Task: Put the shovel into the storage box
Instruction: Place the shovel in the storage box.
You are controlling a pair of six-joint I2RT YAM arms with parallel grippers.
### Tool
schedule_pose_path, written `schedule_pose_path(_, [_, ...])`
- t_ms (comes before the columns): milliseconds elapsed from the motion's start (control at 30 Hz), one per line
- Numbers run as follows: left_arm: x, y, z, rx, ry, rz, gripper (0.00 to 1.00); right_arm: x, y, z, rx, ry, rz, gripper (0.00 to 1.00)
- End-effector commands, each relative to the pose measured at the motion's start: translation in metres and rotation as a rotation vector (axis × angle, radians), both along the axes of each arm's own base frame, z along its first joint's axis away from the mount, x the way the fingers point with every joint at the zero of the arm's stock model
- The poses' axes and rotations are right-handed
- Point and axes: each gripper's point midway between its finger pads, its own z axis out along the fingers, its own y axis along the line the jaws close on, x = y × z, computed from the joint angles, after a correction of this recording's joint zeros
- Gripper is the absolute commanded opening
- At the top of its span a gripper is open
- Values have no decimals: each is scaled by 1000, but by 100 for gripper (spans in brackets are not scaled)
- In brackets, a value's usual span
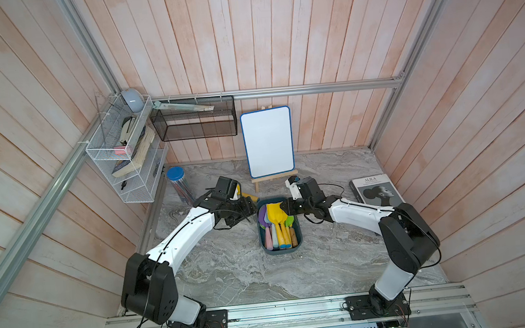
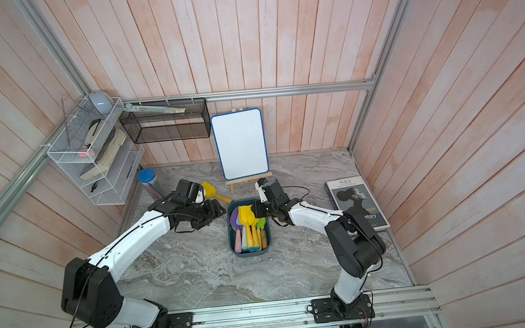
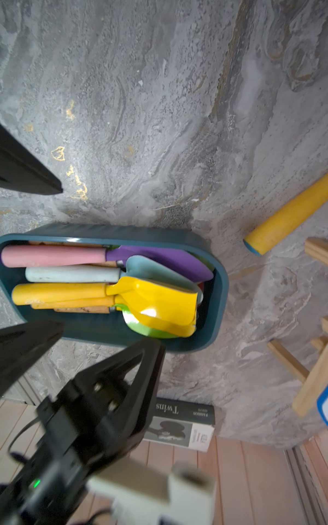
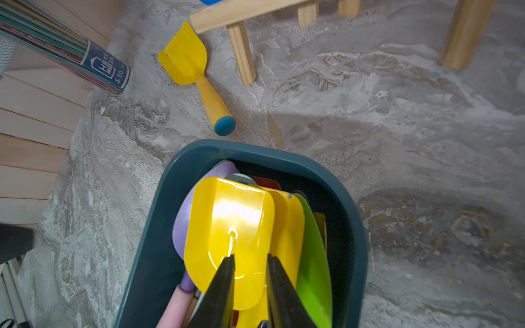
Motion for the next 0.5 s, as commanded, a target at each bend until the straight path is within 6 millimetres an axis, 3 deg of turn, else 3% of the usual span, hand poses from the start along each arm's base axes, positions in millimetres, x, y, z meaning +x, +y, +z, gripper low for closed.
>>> schedule_pose_path(0, [27, 7, -10, -22, 18, 56, 75, -6, -11, 10, -26, -19, -7, 27])
schedule_pose_path(200, [74, 25, -44, -46, 83, 172, 75, -10, -15, 20, -28, -43, -5, 27])
schedule_pose_path(467, [128, 7, -53, -85, 83, 196, 75, -12, -15, 12, -46, -31, 10, 27])
